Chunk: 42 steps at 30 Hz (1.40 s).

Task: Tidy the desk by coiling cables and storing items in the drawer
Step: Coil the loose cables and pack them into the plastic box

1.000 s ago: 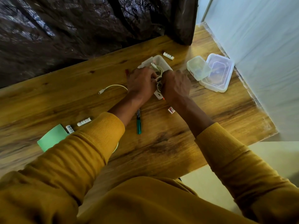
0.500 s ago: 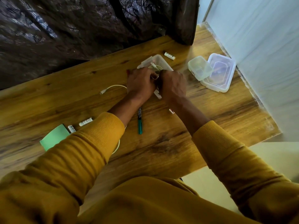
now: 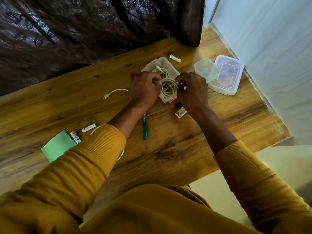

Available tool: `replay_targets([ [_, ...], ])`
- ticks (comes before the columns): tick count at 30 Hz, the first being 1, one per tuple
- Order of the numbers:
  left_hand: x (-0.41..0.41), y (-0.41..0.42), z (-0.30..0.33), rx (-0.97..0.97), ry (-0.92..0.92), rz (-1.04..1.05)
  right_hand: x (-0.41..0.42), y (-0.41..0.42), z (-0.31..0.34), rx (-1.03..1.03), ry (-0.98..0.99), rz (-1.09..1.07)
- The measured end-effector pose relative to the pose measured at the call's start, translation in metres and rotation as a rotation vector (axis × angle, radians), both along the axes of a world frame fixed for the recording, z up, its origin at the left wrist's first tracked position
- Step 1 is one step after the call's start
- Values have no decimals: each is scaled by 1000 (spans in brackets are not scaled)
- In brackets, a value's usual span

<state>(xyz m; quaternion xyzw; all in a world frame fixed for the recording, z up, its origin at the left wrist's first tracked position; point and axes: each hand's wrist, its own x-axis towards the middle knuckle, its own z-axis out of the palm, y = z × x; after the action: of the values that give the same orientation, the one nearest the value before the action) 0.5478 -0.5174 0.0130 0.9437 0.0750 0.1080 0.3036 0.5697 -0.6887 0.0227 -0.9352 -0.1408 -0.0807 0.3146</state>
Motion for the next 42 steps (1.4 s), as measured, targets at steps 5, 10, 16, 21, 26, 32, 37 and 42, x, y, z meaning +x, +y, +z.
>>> replay_targets([
  [5, -6, -1, 2, 18, 7, 13, -5, -1, -1, 12, 14, -29],
  [10, -13, 3, 5, -23, 0, 30, -8, -2, 1, 56, 7, -34],
  [16, -50, 17, 5, -143, -11, 26, -15, 0, 6, 74, -11, -29],
  [21, -103, 35, 8, -197, -9, 81, -37, 20, 7, 46, -1, 87],
  [26, -148, 56, 11, -210, -73, 151, -70, 50, 13, 26, 1, 215],
  [32, -197, 86, 6, -207, -60, 274, -108, 86, 12, -44, 52, 339],
  [37, -234, 111, -2, -202, -48, 335, -134, 113, -4, -65, 83, 409],
  [42, -261, 128, -5, -206, -4, 324, -159, 129, -21, -185, 149, 424],
])
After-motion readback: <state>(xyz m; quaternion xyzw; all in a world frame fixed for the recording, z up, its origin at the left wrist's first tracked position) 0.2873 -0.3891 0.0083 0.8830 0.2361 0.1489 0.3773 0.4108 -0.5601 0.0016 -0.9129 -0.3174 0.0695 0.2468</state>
